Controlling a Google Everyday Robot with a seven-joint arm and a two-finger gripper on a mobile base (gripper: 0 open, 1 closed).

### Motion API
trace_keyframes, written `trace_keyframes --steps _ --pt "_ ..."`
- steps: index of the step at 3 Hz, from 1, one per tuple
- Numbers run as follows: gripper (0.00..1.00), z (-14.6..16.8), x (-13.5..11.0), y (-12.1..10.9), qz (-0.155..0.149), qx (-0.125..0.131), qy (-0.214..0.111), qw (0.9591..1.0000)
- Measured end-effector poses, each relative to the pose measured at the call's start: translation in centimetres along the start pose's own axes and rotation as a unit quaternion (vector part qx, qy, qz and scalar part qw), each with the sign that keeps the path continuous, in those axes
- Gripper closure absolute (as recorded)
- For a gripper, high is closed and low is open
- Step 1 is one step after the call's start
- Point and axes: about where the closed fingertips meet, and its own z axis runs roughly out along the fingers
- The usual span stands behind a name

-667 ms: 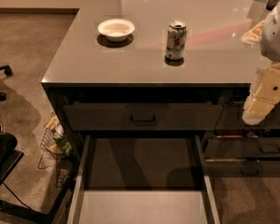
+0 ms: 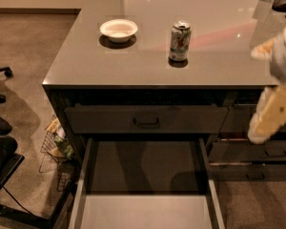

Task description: Close middle drawer

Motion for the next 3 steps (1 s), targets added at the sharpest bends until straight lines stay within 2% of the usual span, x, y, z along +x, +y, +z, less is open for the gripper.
trace_keyframes --steps 1,2,3 --pt "0.00 4.9 5.7 4.9 0.053 0.004 -0.046 0.9976" --pt "0.00 9.9 9.6 9.3 0.082 0.007 -0.092 0.9923" --pt "0.18 15.2 12.6 14.1 0.114 0.018 -0.128 0.9850"
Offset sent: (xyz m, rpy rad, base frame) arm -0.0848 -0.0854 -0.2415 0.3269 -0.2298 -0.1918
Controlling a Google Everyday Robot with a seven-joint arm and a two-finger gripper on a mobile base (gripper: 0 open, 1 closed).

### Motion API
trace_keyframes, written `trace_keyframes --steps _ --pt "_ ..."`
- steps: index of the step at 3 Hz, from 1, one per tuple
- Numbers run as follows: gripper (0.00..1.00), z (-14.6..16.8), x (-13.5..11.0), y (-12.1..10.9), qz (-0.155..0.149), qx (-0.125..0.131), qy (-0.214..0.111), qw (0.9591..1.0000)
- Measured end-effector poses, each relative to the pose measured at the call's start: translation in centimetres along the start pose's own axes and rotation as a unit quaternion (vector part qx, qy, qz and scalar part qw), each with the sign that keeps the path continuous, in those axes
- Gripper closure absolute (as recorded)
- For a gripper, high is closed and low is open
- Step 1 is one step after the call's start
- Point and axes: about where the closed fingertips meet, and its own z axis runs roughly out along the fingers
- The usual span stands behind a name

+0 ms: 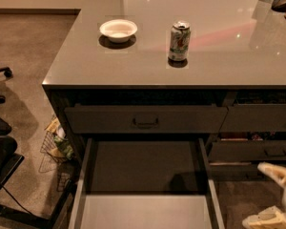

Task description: Close middle drawer

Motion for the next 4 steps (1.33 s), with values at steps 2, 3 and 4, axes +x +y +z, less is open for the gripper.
trace_keyframes --steps 2,3,4 --pt "0.64 4.4 4.6 3.0 0.033 0.020 -0.018 0.9991" --pt "0.88 4.4 4.5 3.0 0.032 0.020 -0.018 0.9991" --pt "1.00 7.1 6.8 4.5 0.056 -0.003 -0.014 0.9983"
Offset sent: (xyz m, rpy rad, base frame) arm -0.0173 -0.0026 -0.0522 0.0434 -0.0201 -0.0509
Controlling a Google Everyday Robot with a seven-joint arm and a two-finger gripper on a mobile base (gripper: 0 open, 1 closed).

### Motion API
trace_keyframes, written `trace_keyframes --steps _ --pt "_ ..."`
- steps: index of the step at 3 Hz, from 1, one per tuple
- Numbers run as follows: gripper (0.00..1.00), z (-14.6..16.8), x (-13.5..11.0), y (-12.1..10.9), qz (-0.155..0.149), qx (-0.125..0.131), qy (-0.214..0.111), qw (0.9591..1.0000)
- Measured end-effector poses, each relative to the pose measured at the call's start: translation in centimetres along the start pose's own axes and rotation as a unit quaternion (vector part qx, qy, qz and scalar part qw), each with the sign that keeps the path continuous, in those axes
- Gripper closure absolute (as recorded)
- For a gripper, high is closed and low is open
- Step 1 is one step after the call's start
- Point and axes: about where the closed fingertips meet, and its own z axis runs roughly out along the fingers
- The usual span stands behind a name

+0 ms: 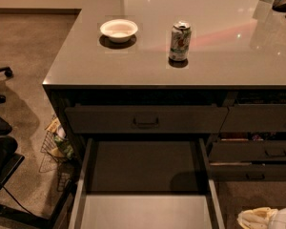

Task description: Close middle drawer

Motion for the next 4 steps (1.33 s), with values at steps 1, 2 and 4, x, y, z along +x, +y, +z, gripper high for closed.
trace_keyframes --steps 1,2,4 --pt "1.00 2.9 4.6 2.5 0.040 -0.023 -0.007 0.9989" --pt "1.00 5.0 9.5 5.2 0.068 -0.044 -0.027 0.9963" --pt "1.00 11.5 17.0 9.1 0.085 -0.103 -0.107 0.9852"
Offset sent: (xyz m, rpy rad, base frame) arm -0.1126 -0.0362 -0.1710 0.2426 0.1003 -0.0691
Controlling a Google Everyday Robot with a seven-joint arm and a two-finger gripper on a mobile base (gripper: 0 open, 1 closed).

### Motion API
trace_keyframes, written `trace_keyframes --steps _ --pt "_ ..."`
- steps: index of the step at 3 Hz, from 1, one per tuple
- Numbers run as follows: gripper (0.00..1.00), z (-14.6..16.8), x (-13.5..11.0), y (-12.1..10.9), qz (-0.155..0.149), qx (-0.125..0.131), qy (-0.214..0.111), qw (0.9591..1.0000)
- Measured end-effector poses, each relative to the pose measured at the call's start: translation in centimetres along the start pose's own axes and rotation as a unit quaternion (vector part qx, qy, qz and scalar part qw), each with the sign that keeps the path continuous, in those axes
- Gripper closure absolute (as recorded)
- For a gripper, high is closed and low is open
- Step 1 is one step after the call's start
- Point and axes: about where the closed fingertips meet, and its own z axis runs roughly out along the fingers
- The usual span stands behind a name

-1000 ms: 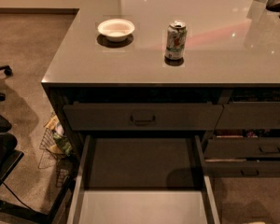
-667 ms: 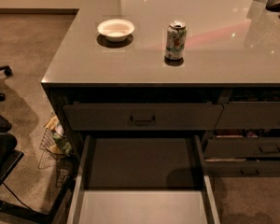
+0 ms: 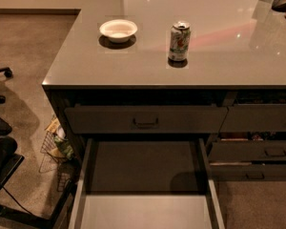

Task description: Close middle drawer

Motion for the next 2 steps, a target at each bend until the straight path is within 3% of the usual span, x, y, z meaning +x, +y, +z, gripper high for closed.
trace_keyframes --steps 1,2 --pt "1.00 4.1 1.7 0.2 0.004 -0.036 -0.035 0.9987" --pt "1.00 7.6 1.6 -0.7 0.003 -0.054 -0.063 0.9966"
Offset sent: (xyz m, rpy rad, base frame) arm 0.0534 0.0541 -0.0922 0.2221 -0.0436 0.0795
